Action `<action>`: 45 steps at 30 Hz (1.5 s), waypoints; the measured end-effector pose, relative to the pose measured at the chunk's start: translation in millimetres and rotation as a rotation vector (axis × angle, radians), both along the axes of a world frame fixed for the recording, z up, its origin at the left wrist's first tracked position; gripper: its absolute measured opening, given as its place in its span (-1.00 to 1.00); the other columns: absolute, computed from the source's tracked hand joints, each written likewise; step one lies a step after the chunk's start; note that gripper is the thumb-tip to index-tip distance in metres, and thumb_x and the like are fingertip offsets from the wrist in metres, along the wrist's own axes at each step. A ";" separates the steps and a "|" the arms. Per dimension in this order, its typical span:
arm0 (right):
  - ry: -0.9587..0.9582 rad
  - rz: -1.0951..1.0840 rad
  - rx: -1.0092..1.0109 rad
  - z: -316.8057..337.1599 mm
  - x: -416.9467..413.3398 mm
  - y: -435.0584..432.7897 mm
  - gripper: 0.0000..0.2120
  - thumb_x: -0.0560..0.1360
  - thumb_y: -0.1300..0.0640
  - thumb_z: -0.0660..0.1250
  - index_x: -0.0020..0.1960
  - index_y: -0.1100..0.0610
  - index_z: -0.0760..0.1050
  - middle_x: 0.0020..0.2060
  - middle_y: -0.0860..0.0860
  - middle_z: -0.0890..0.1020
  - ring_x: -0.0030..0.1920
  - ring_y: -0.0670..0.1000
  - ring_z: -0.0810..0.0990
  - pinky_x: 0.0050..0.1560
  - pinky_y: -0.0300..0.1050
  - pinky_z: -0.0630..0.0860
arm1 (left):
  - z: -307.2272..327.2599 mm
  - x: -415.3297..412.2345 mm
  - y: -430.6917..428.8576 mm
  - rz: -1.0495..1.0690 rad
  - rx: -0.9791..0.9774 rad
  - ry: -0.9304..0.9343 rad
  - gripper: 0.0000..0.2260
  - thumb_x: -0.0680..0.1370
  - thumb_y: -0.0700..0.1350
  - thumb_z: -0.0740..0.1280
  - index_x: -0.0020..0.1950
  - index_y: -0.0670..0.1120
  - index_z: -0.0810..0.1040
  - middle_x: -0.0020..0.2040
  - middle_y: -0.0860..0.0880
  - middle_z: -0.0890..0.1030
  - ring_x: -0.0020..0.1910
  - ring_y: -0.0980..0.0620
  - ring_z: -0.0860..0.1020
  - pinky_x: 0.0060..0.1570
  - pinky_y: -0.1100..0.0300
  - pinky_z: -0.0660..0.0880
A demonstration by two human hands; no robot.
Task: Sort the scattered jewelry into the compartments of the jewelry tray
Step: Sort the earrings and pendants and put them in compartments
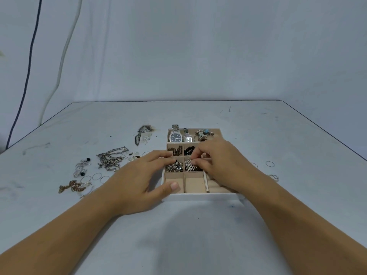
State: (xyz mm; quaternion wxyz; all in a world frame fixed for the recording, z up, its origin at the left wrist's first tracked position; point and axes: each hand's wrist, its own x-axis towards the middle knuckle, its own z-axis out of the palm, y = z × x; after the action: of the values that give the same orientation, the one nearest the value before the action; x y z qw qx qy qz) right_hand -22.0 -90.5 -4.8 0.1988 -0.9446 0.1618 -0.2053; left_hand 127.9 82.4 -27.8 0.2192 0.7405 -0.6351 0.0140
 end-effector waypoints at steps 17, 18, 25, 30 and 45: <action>0.205 -0.112 -0.082 5.4 7.0 2.5 -0.79 0.46 -0.17 0.34 0.03 -0.14 0.61 -0.08 -0.09 0.37 0.14 -0.01 0.32 0.14 0.01 0.38 | -1.2 1.4 -0.2 -0.003 0.004 -0.004 -0.36 0.45 0.45 0.03 0.42 0.15 0.34 0.41 0.31 0.26 0.24 0.39 0.35 0.11 0.34 0.39; 0.194 -0.108 -0.095 4.2 6.3 2.4 -0.79 0.46 -0.17 0.33 0.03 -0.14 0.61 -0.09 -0.10 0.37 0.13 -0.01 0.33 0.13 0.01 0.38 | -0.7 1.0 0.0 -0.002 0.003 -0.006 -0.36 0.45 0.44 0.03 0.42 0.15 0.35 0.41 0.31 0.26 0.22 0.42 0.35 0.10 0.37 0.37; 0.003 0.079 -0.022 0.8 -1.9 11.8 -0.72 0.48 -0.13 0.32 0.15 -0.09 0.55 0.00 -0.15 0.47 0.14 -0.12 0.34 0.17 -0.09 0.38 | 16.4 12.1 8.7 0.105 -0.140 0.149 -0.49 0.48 0.36 0.09 0.26 0.12 0.53 0.26 0.22 0.49 0.26 0.30 0.41 0.21 0.24 0.35; 0.047 0.205 -0.044 -0.8 6.0 36.4 -0.59 0.51 -0.20 0.22 0.31 -0.08 0.44 0.23 -0.16 0.45 0.28 -0.14 0.34 0.28 -0.16 0.33 | 34.6 31.1 36.9 0.200 -0.121 0.129 -0.63 0.54 0.28 0.13 0.14 0.14 0.58 0.12 0.27 0.56 0.13 0.33 0.48 0.04 0.36 0.42; 0.129 0.178 -0.195 -13.9 31.1 75.7 -0.58 0.59 -0.17 0.07 0.39 -0.07 0.35 0.37 -0.07 0.39 0.40 -0.06 0.25 0.43 -0.04 0.17 | 14.2 51.5 134.9 0.378 -0.047 0.013 -0.80 0.54 0.00 0.29 0.13 0.12 0.60 0.14 0.22 0.55 0.11 0.26 0.50 0.08 0.37 0.35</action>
State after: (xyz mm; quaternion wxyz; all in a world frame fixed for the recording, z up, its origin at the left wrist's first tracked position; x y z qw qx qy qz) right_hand 9.1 -14.8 -18.6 0.1128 -0.9812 0.0690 -0.1404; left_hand 179.4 217.2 -13.6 0.2343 0.8414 -0.4827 0.0650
